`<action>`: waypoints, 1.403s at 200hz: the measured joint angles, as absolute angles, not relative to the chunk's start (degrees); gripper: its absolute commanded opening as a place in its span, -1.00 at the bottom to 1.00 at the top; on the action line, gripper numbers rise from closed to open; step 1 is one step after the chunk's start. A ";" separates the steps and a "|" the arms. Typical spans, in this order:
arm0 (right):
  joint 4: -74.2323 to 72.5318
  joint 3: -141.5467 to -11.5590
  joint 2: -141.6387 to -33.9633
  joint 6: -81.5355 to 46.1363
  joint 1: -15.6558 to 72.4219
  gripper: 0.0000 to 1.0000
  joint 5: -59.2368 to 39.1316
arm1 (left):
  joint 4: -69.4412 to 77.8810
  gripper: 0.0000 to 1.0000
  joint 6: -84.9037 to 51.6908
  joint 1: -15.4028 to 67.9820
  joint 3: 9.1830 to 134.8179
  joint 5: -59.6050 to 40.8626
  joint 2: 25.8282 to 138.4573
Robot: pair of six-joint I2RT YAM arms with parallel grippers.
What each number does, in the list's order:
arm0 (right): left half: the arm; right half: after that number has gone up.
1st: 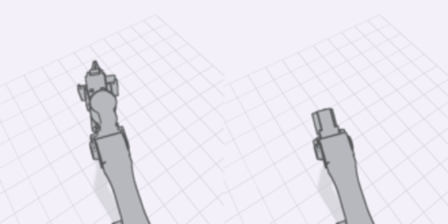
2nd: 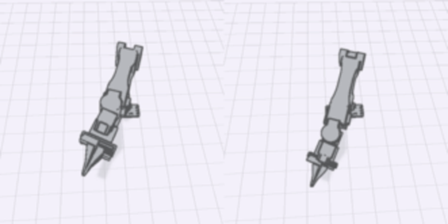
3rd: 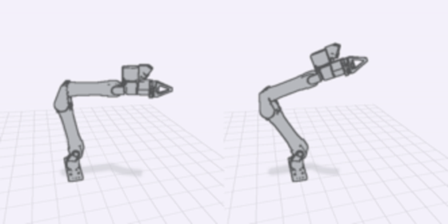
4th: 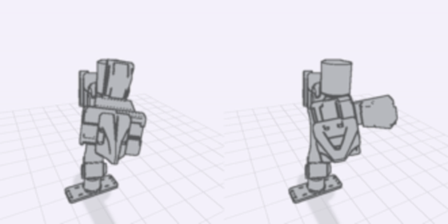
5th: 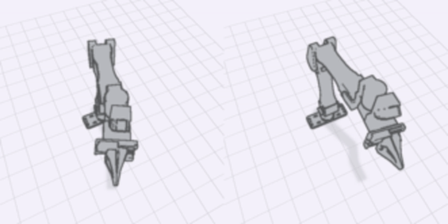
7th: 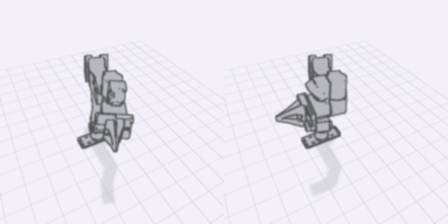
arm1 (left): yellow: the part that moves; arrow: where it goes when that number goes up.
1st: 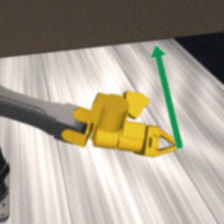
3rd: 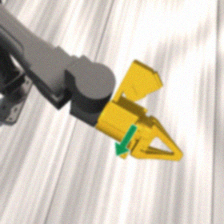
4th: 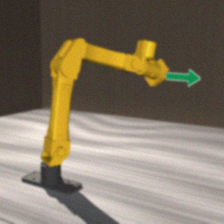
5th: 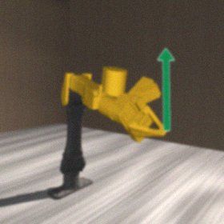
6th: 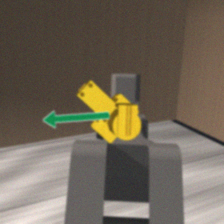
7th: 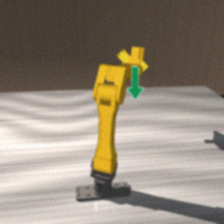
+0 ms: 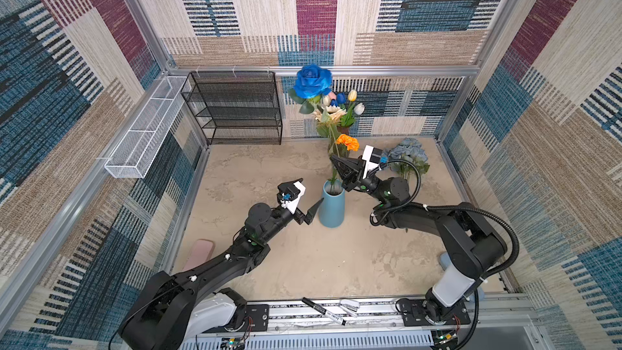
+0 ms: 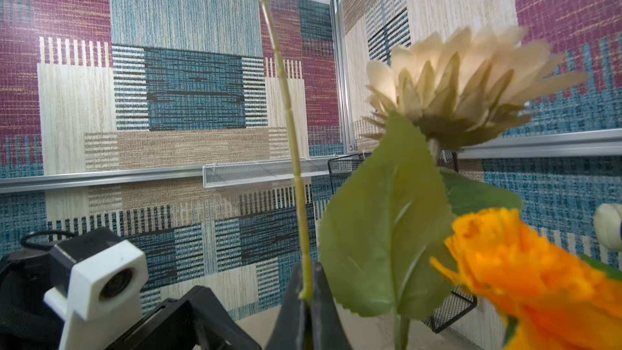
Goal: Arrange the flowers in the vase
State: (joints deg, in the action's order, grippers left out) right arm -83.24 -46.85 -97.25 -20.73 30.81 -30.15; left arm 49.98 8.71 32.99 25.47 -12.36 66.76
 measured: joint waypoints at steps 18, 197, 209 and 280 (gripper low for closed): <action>-83.24 -44.73 -96.88 -20.45 31.07 -0.72 -30.46 | 50.04 0.89 8.73 32.99 25.67 -12.38 67.46; -67.55 -35.88 -70.59 -6.26 31.53 0.20 -18.87 | 44.18 0.58 13.26 32.86 31.24 -12.21 67.42; -64.05 -35.68 -67.40 -5.30 31.29 0.27 -15.99 | 44.10 0.58 13.41 32.86 31.29 -12.23 67.53; -20.67 -45.71 -69.73 -19.03 2.37 0.39 -10.59 | 46.06 0.97 13.21 32.91 24.36 -13.69 66.00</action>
